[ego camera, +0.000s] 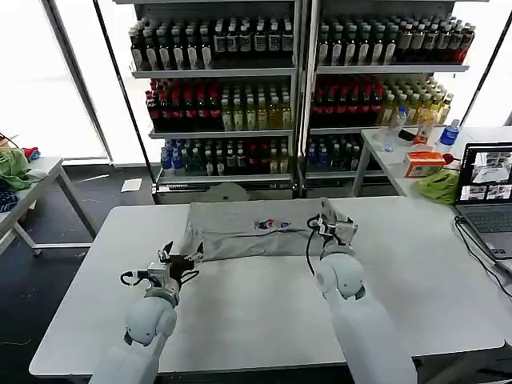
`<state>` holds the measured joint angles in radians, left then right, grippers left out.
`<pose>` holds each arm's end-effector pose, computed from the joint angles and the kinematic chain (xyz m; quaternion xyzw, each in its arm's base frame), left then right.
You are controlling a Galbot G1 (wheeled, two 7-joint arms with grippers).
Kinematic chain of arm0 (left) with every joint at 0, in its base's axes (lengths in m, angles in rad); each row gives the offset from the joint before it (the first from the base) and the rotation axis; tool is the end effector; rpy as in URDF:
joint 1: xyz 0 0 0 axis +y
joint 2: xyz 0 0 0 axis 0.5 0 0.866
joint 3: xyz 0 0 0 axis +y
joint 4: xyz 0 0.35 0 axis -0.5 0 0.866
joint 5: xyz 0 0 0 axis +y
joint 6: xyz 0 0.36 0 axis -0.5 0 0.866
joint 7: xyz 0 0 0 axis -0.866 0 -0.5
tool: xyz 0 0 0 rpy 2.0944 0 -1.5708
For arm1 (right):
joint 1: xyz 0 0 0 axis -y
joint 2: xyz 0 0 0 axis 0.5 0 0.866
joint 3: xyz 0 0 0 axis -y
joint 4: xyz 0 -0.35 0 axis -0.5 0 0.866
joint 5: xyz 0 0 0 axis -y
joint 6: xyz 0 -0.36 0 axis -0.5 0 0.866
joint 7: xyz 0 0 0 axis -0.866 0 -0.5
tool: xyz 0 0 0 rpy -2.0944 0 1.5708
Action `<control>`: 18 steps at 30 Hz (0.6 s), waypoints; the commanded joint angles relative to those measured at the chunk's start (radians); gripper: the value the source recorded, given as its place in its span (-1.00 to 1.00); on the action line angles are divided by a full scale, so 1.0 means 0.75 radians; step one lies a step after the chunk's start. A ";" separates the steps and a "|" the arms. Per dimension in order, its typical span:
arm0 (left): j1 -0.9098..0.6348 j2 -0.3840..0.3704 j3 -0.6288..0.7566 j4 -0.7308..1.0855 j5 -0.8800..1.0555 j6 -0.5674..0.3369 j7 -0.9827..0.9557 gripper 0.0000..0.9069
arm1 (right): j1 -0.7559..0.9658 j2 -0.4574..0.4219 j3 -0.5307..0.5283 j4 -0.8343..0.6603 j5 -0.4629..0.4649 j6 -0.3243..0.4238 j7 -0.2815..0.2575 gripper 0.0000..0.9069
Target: Fold and organize the clothes.
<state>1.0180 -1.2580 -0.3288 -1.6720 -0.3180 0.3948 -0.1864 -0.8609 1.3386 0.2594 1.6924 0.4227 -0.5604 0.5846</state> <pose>0.3606 0.0306 -0.3094 -0.0154 -0.9863 -0.0305 0.1611 0.3982 0.0203 -0.2502 -0.1155 -0.9780 0.0078 0.1737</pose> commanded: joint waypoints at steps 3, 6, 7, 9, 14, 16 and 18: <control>0.015 0.016 -0.008 -0.016 0.003 0.018 -0.004 1.00 | -0.135 -0.055 0.018 0.098 -0.014 -0.026 0.004 1.00; 0.010 0.015 -0.005 -0.001 0.004 0.022 -0.003 1.00 | -0.153 -0.057 0.036 0.094 -0.018 -0.026 -0.003 1.00; 0.007 0.014 -0.002 0.008 0.005 0.024 -0.002 1.00 | -0.155 -0.058 0.039 0.090 -0.019 -0.026 -0.005 1.00; 0.002 0.012 0.001 0.020 0.009 0.026 -0.001 1.00 | -0.160 -0.056 0.046 0.085 -0.019 -0.026 -0.007 1.00; -0.005 0.014 0.015 0.049 0.015 0.035 0.002 1.00 | -0.159 -0.055 0.059 0.060 -0.027 -0.025 -0.011 1.00; -0.004 0.014 0.020 0.056 0.017 0.035 0.002 1.00 | -0.155 -0.057 0.061 0.038 -0.026 -0.025 -0.020 1.00; -0.012 0.012 0.022 0.063 0.016 0.037 0.001 1.00 | -0.152 -0.055 0.062 0.028 -0.023 -0.025 -0.034 1.00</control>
<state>1.0132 -1.2493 -0.3182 -1.6448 -0.3063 0.4177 -0.1854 -0.9498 1.3089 0.3003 1.7128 0.4073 -0.5750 0.5601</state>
